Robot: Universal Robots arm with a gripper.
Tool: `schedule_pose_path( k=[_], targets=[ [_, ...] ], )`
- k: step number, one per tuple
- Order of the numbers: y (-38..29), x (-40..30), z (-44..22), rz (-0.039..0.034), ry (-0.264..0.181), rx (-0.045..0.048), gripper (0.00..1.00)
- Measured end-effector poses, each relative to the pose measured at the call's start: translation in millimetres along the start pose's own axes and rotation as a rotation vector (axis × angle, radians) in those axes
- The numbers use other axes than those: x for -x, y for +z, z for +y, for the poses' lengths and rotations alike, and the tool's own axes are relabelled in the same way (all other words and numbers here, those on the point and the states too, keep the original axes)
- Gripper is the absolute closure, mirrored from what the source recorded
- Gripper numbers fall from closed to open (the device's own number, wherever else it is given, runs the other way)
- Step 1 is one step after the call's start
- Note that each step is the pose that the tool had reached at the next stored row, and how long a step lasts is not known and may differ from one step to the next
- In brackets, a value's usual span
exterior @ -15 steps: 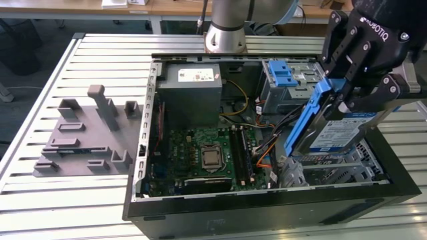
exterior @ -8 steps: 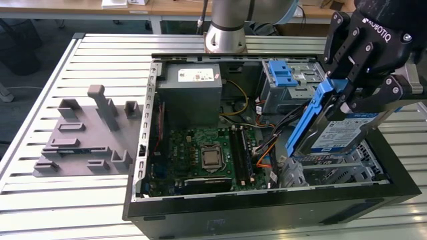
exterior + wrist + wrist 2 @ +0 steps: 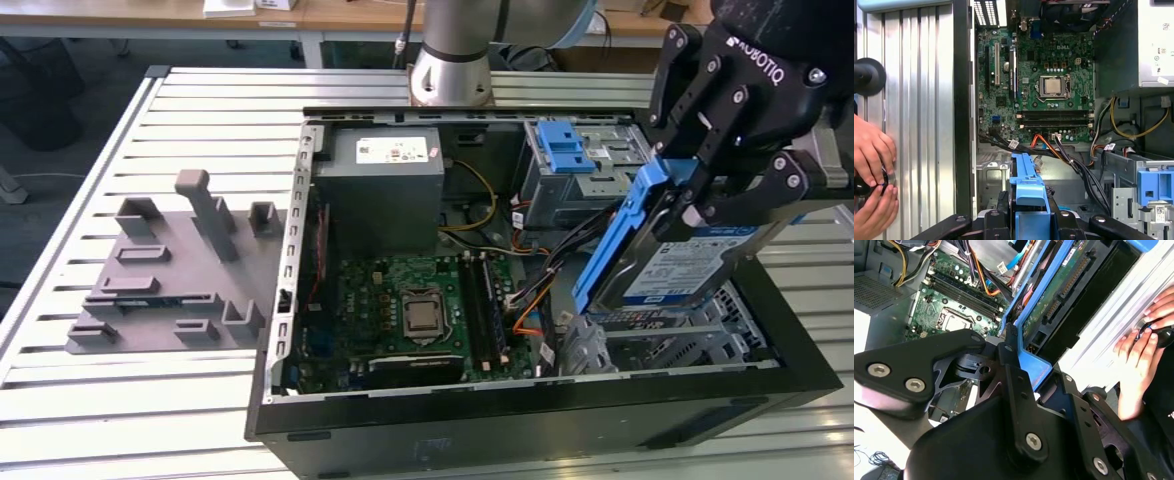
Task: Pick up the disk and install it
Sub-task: 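Insert the disk into the insertion slot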
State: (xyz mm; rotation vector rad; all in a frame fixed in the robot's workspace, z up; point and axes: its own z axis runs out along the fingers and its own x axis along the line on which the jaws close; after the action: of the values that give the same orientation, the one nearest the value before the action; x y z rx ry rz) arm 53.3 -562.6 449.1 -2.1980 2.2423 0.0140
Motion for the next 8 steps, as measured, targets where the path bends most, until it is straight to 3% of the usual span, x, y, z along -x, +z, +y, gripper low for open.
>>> schedule_pose_path(
  k=[5,8],
  targets=[
    [1.2,0.2,-11.5,0.0,0.0,0.0024,0.64],
    [2.2,0.3,-14.9,0.0002,0.0,0.0031,0.64]
  ],
)
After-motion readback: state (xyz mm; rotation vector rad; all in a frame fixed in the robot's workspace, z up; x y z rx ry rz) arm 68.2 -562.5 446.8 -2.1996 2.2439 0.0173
